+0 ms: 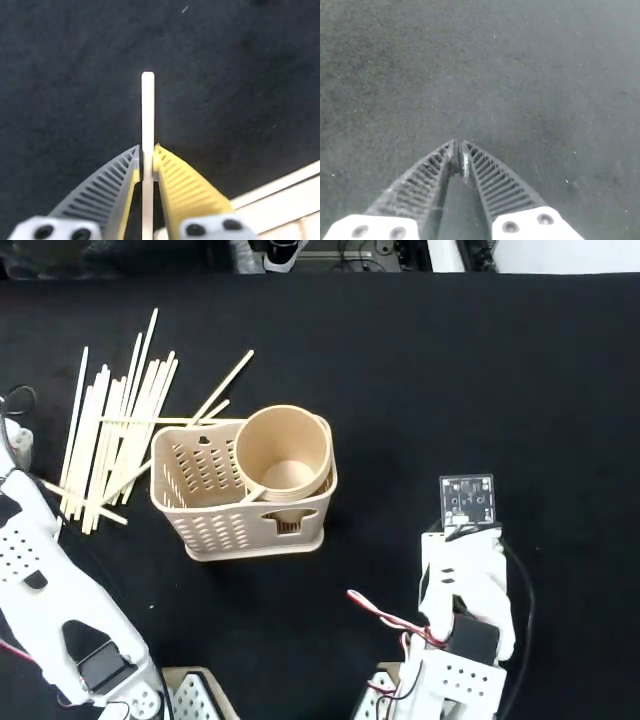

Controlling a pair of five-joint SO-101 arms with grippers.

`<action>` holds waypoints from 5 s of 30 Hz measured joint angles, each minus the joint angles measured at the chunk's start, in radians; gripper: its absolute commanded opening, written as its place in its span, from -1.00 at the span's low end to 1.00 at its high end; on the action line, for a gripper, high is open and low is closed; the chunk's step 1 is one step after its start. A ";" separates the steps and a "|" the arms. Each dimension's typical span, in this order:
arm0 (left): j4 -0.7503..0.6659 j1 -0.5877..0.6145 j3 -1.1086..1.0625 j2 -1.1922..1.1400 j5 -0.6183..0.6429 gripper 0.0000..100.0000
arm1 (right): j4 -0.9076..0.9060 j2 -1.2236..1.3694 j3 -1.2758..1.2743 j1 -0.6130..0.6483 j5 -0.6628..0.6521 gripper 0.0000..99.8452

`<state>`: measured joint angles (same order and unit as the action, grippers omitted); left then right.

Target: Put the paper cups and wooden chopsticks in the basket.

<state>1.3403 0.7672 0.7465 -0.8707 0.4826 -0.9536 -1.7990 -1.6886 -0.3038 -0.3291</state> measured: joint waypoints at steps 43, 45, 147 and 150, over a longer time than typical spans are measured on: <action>0.315 -0.608 -0.061 1.435 -0.095 -0.94 | 0.000 0.000 0.000 0.000 0.000 -0.97; 0.235 -0.635 -0.196 1.513 -0.100 -0.94 | 0.000 0.000 0.000 0.000 0.000 -0.97; 0.129 -0.422 -0.155 0.144 -0.973 -0.94 | 0.000 0.000 0.000 0.000 0.000 -0.97; 0.239 -0.425 -0.103 0.186 -0.970 -0.94 | 0.000 0.000 0.000 0.000 0.000 -0.97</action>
<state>1.5796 0.3422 0.6437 -0.6851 -0.4872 -0.9536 -1.7990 -1.6886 -0.3038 -0.3291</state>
